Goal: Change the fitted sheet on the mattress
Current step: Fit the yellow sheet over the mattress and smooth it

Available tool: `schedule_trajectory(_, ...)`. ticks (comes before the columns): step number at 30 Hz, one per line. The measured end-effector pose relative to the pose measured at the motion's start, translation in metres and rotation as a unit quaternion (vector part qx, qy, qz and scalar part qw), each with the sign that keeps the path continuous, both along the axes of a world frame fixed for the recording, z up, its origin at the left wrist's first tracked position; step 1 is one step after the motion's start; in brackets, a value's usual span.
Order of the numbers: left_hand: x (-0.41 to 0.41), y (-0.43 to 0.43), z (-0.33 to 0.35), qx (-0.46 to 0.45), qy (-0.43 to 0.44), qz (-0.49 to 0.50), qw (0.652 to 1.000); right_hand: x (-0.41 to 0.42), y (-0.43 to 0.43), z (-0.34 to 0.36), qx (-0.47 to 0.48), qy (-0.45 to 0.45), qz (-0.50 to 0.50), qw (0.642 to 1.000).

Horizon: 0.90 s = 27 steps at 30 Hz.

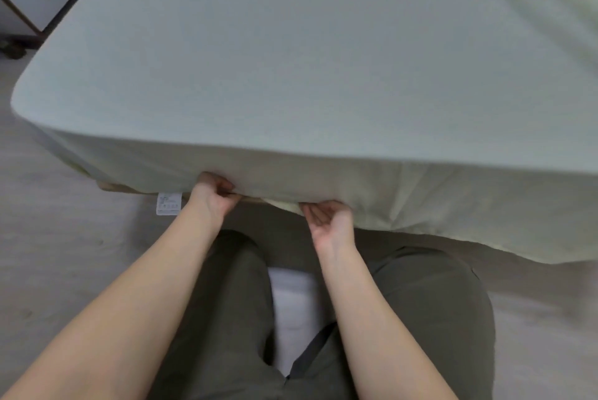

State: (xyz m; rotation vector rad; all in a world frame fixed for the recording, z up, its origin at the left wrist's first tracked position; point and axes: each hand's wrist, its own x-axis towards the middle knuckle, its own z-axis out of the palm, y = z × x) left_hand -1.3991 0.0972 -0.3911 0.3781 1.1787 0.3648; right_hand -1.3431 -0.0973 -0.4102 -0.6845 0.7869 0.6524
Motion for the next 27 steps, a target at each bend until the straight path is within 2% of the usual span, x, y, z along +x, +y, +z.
schedule_trajectory(2, 0.0, -0.004, -0.005, 0.015, -0.008, -0.026, 1.0, 0.006, -0.022, 0.001, -0.035, -0.032, 0.005, 0.999)
schedule_trajectory(4, -0.005, -0.012, -0.007, 0.099, 0.073, -0.133, 0.984, 0.012, -0.04, 0.003, -0.088, -0.071, 0.058, 0.992)
schedule_trajectory(5, -0.007, -0.019, -0.004, 0.167, 0.149, -0.238, 0.945, 0.014, -0.048, 0.006, -0.125, -0.101, 0.102, 0.982)
schedule_trajectory(7, -0.012, -0.039, 0.01, 0.275, 0.269, -0.469, 0.795, 0.016, -0.063, 0.014, -0.219, -0.192, 0.203, 0.935)
schedule_trajectory(8, -0.011, -0.051, 0.02, 0.34, 0.282, -0.544, 0.713, 0.017, -0.07, 0.021, -0.271, -0.253, 0.25, 0.895)
schedule_trajectory(10, 0.0, -0.078, 0.042, 0.548, 0.213, -0.592, 0.552, 0.02, -0.083, 0.04, -0.365, -0.401, 0.302, 0.784)
schedule_trajectory(13, 0.028, -0.127, 0.097, 0.777, -0.051, -0.508, 0.368, 0.036, -0.113, 0.085, -0.444, -0.646, 0.232, 0.576)
schedule_trajectory(15, 0.056, -0.147, 0.127, 0.839, -0.161, -0.453, 0.256, 0.058, -0.141, 0.113, -0.473, -0.75, 0.178, 0.426)
schedule_trajectory(16, 0.073, -0.153, 0.136, 0.841, -0.17, -0.461, 0.225, 0.076, -0.158, 0.124, -0.501, -0.767, 0.168, 0.365)
schedule_trajectory(17, 0.088, -0.158, 0.142, 0.831, -0.152, -0.493, 0.206, 0.096, -0.176, 0.135, -0.535, -0.762, 0.178, 0.319)
schedule_trajectory(19, 0.116, -0.164, 0.14, 0.794, -0.081, -0.583, 0.152, 0.135, -0.211, 0.15, -0.587, -0.709, 0.291, 0.26)
schedule_trajectory(21, 0.137, -0.172, 0.126, 0.764, -0.052, -0.636, 0.092, 0.166, -0.239, 0.153, -0.586, -0.634, 0.453, 0.224)
schedule_trajectory(23, 0.149, -0.179, 0.112, 0.774, -0.061, -0.626, 0.07, 0.184, -0.255, 0.144, -0.578, -0.614, 0.51, 0.172)
schedule_trajectory(25, 0.155, -0.182, 0.103, 0.788, -0.066, -0.609, 0.057, 0.192, -0.259, 0.135, -0.586, -0.625, 0.5, 0.124)
schedule_trajectory(27, 0.162, -0.184, 0.101, 0.79, -0.076, -0.606, 0.052, 0.195, -0.259, 0.129, -0.591, -0.637, 0.484, 0.104)
